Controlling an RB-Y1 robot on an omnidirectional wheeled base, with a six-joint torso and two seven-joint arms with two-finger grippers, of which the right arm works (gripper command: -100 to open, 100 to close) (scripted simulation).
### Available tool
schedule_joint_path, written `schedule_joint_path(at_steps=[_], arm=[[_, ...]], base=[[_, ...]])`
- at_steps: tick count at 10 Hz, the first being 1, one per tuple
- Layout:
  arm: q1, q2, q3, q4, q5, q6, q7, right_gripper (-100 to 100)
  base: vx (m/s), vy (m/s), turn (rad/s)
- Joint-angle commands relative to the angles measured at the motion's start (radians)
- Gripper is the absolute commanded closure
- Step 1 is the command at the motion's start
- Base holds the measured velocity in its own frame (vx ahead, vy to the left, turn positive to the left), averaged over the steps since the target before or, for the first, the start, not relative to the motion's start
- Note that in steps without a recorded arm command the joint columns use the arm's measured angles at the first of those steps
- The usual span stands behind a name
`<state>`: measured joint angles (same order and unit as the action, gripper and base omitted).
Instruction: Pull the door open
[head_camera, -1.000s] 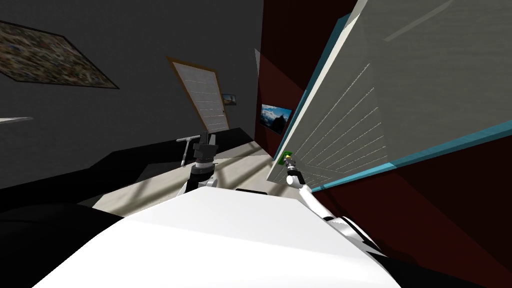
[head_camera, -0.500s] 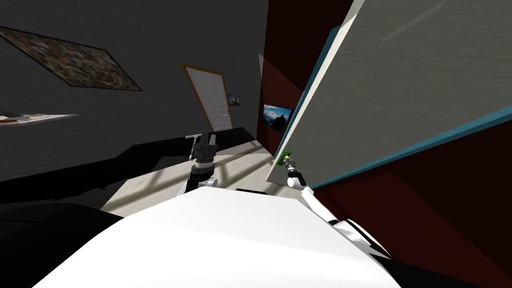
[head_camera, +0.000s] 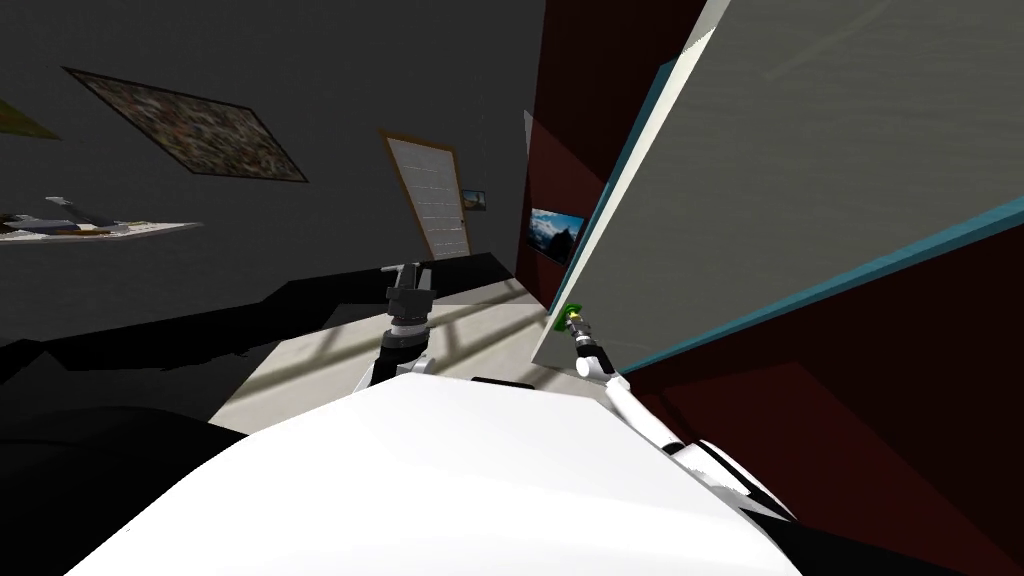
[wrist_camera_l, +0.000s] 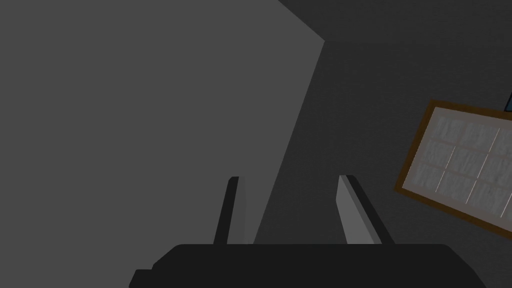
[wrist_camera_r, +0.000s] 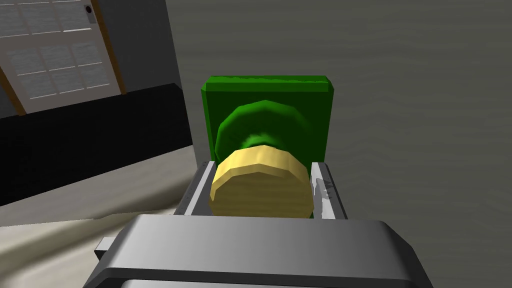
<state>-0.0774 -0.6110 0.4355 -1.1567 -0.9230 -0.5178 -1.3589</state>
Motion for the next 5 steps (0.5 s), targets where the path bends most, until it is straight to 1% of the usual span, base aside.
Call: schedule_joint_path(at_steps=[1,3,5], arm=[[0.007,-0.015,0.020,-0.010,0.004,-0.011,-0.016,100],[0.014,-0.040,0.045,-0.024,0.007,-0.026,-0.039,100],[0.021,-0.064,0.070,-0.038,0.010,-0.041,-0.061,100]], base=[[-0.185,-0.073,0.092],[-0.177,-0.083,0.107],[-0.228,-0.108,0.122]])
